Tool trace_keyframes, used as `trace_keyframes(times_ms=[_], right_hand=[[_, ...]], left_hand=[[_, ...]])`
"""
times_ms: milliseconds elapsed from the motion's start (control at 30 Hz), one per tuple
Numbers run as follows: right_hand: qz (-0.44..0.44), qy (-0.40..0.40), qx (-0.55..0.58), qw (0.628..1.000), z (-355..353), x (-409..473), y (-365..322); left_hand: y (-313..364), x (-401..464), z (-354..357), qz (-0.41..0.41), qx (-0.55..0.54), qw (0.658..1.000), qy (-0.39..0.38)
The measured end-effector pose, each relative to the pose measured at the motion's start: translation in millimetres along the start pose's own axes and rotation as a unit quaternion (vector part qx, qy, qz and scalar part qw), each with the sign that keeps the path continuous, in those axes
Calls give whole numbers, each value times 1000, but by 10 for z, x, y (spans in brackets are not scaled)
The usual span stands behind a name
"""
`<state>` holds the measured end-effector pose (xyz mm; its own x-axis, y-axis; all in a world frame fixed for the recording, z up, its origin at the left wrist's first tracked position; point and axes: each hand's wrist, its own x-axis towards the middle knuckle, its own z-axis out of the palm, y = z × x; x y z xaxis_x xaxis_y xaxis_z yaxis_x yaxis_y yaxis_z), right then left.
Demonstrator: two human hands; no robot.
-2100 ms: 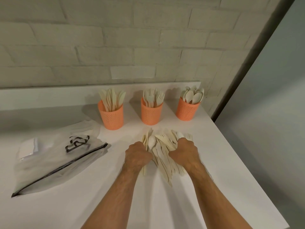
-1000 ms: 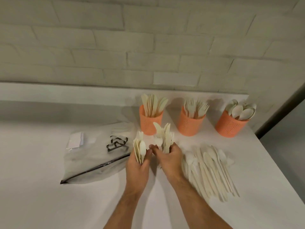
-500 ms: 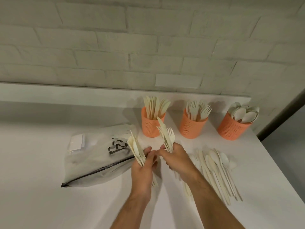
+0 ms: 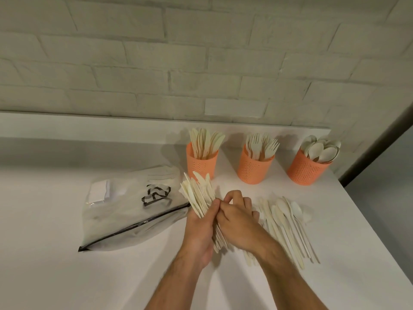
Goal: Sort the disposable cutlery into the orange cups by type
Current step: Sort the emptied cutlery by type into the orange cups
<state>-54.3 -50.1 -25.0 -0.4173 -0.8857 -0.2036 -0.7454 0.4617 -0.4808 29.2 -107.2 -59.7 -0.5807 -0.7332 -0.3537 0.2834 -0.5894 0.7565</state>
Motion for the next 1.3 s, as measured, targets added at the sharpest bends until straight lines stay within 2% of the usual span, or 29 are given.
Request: trace_keyframes(times_ms=[67, 133, 200, 267, 300, 367, 400, 433, 467, 533, 567, 833, 1067, 1200, 1300], right_hand=[[-3, -35, -7, 999, -150, -26, 27], [-5, -21, 30, 999, -352, -43, 65], [-27, 51, 118, 991, -556, -56, 26], [-78, 76, 215, 970, -728, -92, -108], [-95, 69, 228, 966, -785, -106, -173], [-107, 42, 166, 979, -840, -131, -311], [-109, 37, 108, 987, -832, -124, -361], [-111, 40, 57, 991, -814, -115, -409], [-113, 48, 19, 992, -788, -100, -449], [-132, 76, -17, 988, -746, -52, -484], [-139, 86, -20, 986, -745, -24, -492], [-129, 51, 5, 990, -900, 121, -448], [-125, -12, -32, 992, -930, 126, -513], [-89, 62, -22, 994, -838, 144, -561], [-64, 73, -2, 995, -809, 178, -571]], left_hand=[[8, -28, -8, 26, 38, 999, -4], [-7, -37, -42, 92, 134, 987, 21], [-42, -27, -94, 165, 242, 955, 42], [-90, -15, -127, 213, 326, 920, 52], [-92, -18, -126, 233, 367, 899, 57], [-112, -32, -108, 253, 405, 876, 63], [-111, -42, -96, 265, 398, 876, 64], [-121, -55, -82, 276, 435, 854, 77], [-125, -59, -80, 276, 445, 847, 88], [-154, -48, -101, 290, 444, 844, 79], [-189, -4, -122, 298, 458, 832, 96], [-102, 2, -136, 280, 456, 837, 118], [-127, -11, -190, 307, 550, 768, 114], [-126, -9, -172, 320, 585, 736, 120], [-111, 17, -176, 329, 601, 716, 131]])
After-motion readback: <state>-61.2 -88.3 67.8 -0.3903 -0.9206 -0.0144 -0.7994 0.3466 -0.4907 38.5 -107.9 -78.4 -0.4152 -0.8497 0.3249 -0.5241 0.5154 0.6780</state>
